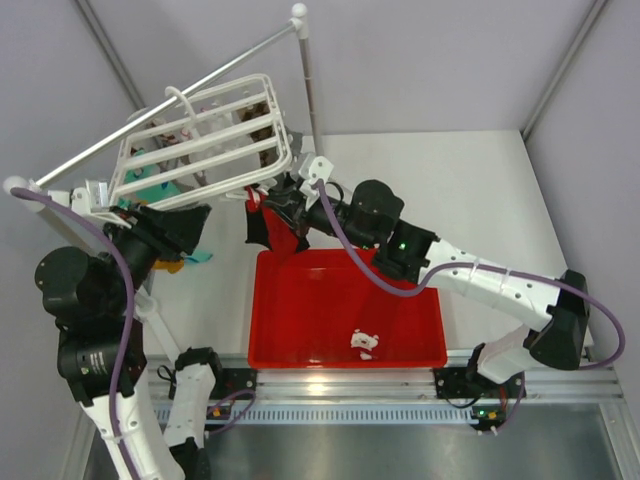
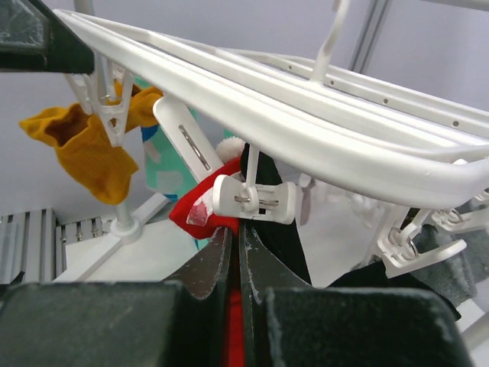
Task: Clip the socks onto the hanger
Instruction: Clamp the sock onto the hanger.
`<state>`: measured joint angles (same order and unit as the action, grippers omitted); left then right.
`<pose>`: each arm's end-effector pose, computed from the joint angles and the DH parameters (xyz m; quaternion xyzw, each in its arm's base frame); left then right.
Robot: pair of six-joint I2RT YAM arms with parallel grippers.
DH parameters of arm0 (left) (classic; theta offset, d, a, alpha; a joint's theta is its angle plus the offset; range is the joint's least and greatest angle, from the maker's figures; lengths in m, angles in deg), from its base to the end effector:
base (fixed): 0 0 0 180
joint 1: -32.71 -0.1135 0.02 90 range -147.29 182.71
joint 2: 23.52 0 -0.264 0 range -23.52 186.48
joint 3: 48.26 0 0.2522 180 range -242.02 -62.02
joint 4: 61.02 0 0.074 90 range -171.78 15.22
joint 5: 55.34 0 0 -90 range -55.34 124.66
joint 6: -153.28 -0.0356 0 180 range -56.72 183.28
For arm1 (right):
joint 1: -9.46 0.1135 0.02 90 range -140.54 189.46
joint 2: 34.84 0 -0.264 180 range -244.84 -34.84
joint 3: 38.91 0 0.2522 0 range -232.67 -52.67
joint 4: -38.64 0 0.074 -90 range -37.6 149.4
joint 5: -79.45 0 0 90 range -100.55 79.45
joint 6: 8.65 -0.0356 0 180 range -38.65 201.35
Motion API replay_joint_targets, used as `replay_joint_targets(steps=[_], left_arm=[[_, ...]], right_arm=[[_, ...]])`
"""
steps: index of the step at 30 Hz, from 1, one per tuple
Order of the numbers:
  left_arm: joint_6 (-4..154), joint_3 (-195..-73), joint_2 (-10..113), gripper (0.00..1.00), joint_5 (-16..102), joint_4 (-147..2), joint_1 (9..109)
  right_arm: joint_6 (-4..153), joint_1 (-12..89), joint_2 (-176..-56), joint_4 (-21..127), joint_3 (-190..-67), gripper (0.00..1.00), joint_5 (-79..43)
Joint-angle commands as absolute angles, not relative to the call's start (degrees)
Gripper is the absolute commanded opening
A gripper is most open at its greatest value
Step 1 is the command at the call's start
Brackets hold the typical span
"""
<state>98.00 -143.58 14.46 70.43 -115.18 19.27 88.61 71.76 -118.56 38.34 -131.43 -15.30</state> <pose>0.0542 -0.0084 0.4940 -0.0632 0.6881 -0.3351 0.6405 0.1594 0.3099 0.4318 -0.3957 0.5144 0.3752 0.6619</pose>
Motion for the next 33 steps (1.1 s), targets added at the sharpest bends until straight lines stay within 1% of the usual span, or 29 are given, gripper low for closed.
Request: replay_joint_targets(steps=[1, 10, 14, 20, 26, 33], left_arm=[[91.1, -146.4, 15.2, 0.51, 61.0, -122.9, 19.4], [84.8, -146.2, 15.6, 0.5, 59.6, -126.5, 19.3], [84.4, -141.7, 14.2, 0.52, 59.4, -122.5, 19.3], [84.5, -140.9, 15.0, 0.52, 57.9, -120.9, 19.3], [85.5, -141.0, 14.9, 0.44, 55.6, -119.9, 19.3], [85.3, -142.3, 14.5, 0.46, 54.3, -120.7, 19.4]], right_arm=[[88.1, 70.2, -116.3, 37.5, -135.1, 0.0, -14.9], [88.6, 69.0, -115.3, 38.7, -134.7, 0.0, -15.5], [88.6, 69.1, -115.0, 39.1, -134.1, 0.0, -16.3], [88.6, 69.0, -114.6, 40.3, -133.8, 0.0, -17.5], [88.7, 69.1, -114.2, 40.5, -133.3, 0.0, -17.8], [89.0, 68.9, -114.4, 40.5, -133.3, 0.0, -17.7]])
